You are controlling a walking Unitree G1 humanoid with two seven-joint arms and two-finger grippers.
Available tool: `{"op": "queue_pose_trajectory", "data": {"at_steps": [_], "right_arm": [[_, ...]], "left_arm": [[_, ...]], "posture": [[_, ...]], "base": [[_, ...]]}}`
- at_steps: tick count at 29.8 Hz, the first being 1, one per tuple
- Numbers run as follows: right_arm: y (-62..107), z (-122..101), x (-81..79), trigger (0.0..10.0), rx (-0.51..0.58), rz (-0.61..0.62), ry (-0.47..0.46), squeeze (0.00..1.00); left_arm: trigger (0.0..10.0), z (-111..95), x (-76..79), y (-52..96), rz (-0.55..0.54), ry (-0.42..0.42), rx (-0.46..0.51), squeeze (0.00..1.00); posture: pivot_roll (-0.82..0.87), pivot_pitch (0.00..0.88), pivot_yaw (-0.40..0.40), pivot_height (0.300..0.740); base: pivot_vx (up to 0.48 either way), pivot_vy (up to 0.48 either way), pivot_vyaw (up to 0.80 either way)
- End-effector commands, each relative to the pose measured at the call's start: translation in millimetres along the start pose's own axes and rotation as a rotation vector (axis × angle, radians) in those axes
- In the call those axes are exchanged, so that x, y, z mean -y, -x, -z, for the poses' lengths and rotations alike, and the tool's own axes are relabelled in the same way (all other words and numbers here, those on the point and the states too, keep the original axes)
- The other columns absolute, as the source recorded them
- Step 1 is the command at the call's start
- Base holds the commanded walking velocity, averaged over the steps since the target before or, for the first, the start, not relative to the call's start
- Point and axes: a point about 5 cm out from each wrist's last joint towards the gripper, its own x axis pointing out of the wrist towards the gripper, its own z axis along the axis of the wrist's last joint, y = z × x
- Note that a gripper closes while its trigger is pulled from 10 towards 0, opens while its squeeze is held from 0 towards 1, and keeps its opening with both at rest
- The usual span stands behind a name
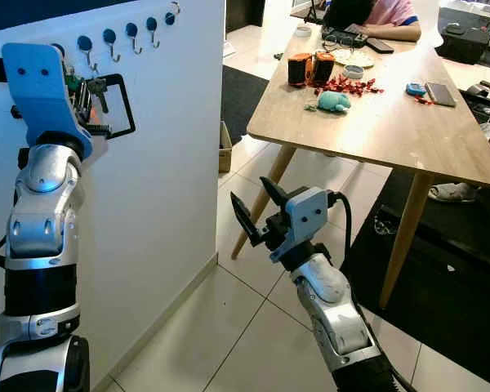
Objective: Hang keys on a hook
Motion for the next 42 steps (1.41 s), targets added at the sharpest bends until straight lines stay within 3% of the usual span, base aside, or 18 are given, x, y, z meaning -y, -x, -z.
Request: {"op": "queue_pose_trajectory", "data": {"at_steps": [1, 11, 27, 42], "right_arm": [[1.5, 4, -2.4, 10.0, -0.015, -0.008, -0.01, 0.0], [2.1, 5, -2.6, 10.0, -0.016, -0.005, -0.011, 0.0], [2.3, 5, -4.2, 10.0, -0.017, -0.003, -0.014, 0.0], [1.9, 5, -3.2, 10.0, -0.016, 0.001, -0.013, 0.0]], "left_arm": [[10.0, -3, 3.9, 0.4, 0.016, 0.011, 0.009, 0.0], [10.0, -16, 8.9, -4.4, 0.03, 0.056, 0.051, 0.0], [10.0, -7, 30.2, -19.0, 0.094, -0.014, -0.016, 0.0], [10.0, -16, 15.6, -37.2, -0.059, 0.002, 0.003, 0.0]], "posture": [[0.14, 0.192, -0.007, 0.74], [0.14, 0.195, -0.004, 0.74], [0.14, 0.199, 0.002, 0.74], [0.14, 0.197, 0.005, 0.74]], "base": [[0.0, 0.0, 0.0], [0.0, 0.0, 0.0], [0.0, 0.0, 0.0], [0.0, 0.0, 0.0]]}}
